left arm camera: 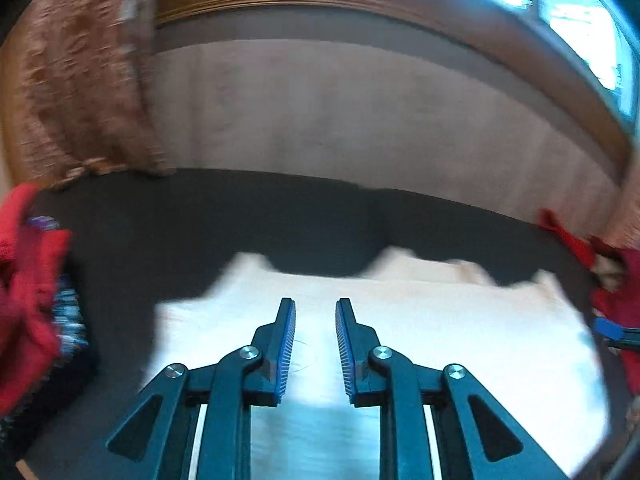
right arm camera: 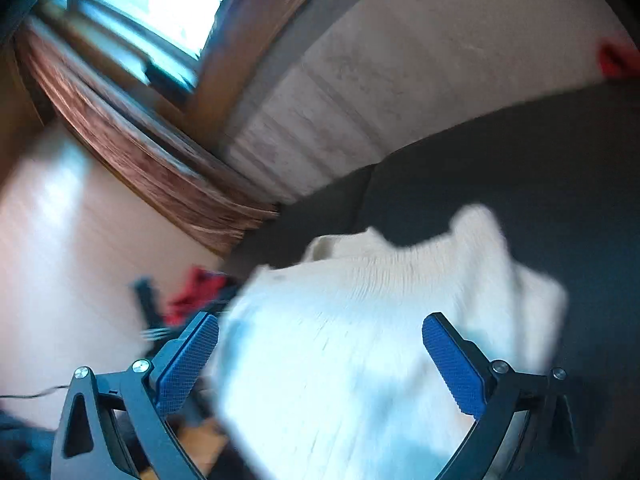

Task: Fold clothes
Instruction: 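Press the folded sweater flat with the right tool while the left tool hovers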

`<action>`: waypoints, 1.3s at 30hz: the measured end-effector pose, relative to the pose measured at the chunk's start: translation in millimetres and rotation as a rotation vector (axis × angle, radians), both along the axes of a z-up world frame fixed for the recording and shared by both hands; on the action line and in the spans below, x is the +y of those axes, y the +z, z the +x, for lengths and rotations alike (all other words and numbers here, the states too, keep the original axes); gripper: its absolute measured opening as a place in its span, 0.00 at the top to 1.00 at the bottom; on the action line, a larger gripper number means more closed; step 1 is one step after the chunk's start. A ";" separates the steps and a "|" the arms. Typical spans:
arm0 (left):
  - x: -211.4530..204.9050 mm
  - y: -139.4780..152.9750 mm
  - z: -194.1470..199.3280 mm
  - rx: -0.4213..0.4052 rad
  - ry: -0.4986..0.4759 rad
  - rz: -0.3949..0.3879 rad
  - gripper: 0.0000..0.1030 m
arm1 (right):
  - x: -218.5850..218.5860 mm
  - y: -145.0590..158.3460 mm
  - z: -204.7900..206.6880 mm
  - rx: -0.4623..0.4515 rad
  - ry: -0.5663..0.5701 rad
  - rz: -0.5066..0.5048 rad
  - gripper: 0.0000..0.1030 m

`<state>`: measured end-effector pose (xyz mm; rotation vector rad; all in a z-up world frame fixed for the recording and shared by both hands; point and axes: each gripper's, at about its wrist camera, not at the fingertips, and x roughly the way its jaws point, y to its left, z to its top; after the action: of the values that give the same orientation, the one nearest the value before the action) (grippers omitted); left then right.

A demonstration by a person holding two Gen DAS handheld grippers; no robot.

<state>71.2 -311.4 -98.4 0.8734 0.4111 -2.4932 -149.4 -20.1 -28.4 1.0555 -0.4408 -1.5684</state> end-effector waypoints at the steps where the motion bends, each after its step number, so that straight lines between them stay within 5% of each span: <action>1: 15.1 2.1 -7.7 0.007 -0.051 -0.002 0.80 | 21.5 -4.9 1.7 -0.051 0.016 -0.011 0.00; 4: 61.5 6.7 -33.4 0.028 -0.207 -0.007 0.78 | 57.5 -25.2 15.4 -0.151 0.066 -0.005 0.00; 14: 171.5 -14.8 -94.6 -0.089 -0.581 -0.050 0.77 | 71.1 -52.0 25.6 -0.187 0.128 -0.033 0.00; 19: 171.5 -32.9 -102.8 -0.126 -0.602 -0.016 0.77 | 47.1 -50.0 22.9 -0.114 0.197 0.049 0.00; 24: 156.4 -43.0 -103.6 -0.102 -0.592 0.086 0.76 | 27.0 -36.8 39.5 -0.092 0.403 0.100 0.00; 27: 158.3 -43.8 -103.9 -0.109 -0.594 0.076 0.75 | 28.0 -29.0 53.3 -0.105 0.513 0.072 0.00; 32: 156.9 -43.7 -104.2 -0.113 -0.601 0.079 0.76 | 7.1 -38.3 45.4 -0.112 0.540 0.112 0.00; 36: 161.0 -44.2 -103.8 -0.126 -0.628 0.061 0.75 | -16.4 -48.3 61.2 -0.168 0.789 0.224 0.00; 39: 168.0 -44.7 -102.5 -0.126 -0.645 0.061 0.74 | -8.2 -44.8 73.9 -0.104 0.924 0.380 0.00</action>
<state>-31.3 -143.4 -143.1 1.3504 0.1772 -2.9819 -75.5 -28.3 -73.2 1.3649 0.2846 -0.7715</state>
